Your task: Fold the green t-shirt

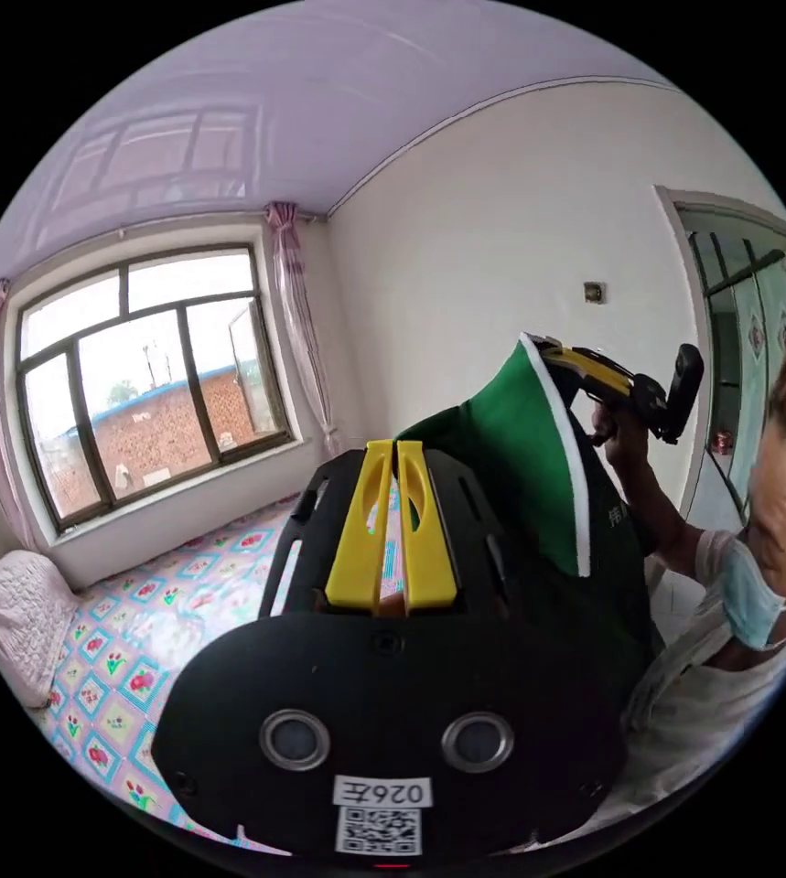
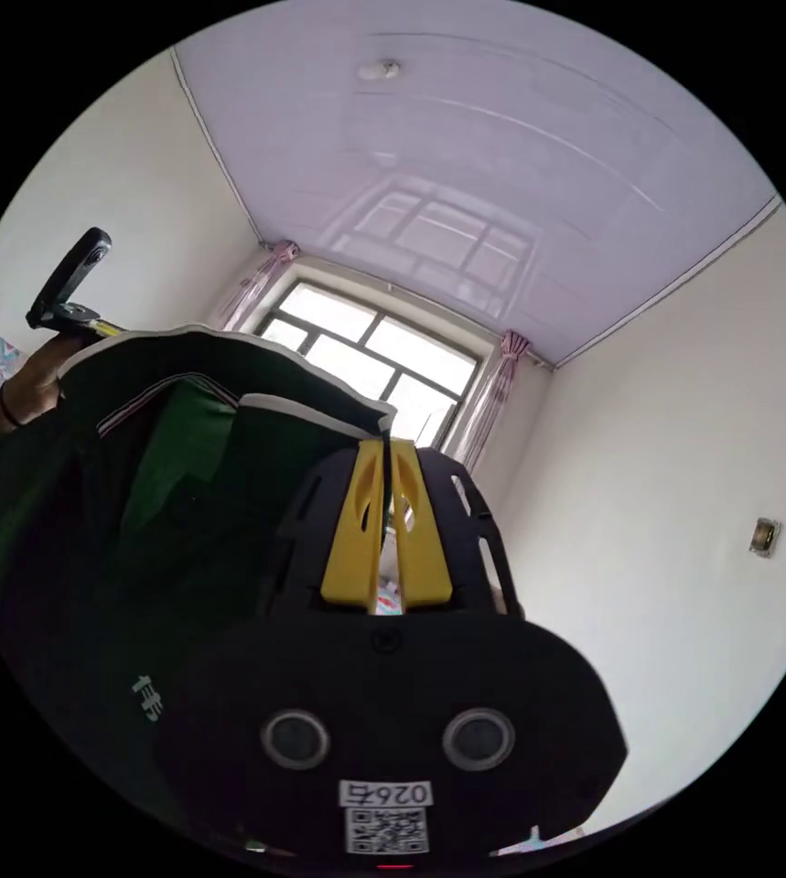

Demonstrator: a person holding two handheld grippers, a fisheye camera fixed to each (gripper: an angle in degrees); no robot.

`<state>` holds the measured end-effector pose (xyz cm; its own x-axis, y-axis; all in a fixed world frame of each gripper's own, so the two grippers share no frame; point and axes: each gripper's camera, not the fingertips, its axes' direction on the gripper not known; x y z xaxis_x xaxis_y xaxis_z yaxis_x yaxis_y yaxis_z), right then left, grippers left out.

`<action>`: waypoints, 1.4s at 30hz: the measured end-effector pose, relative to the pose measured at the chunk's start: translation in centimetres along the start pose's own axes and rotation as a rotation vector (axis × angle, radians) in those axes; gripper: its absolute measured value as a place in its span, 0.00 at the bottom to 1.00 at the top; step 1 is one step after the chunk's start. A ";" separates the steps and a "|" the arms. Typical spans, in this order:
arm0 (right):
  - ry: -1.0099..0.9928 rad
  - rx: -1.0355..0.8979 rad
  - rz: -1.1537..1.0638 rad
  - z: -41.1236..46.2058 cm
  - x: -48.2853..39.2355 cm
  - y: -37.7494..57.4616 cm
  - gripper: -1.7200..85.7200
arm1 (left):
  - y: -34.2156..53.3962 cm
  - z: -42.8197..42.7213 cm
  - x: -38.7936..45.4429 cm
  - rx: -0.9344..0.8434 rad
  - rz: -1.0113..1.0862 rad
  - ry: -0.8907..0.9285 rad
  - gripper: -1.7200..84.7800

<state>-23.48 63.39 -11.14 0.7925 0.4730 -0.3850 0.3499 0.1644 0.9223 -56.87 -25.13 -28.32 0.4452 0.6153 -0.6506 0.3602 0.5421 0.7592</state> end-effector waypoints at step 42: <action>-0.372 -1.198 0.614 12.7 -7.7 44.4 0.11 | 62.5 20.6 -5.9 -0.731 -0.888 0.339 0.20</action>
<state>-7.70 56.03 32.36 0.8124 0.5146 0.2743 -0.5825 0.7378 0.3412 -20.09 -6.66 23.31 -0.0011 -0.0781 -0.9969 -0.1677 0.9828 -0.0769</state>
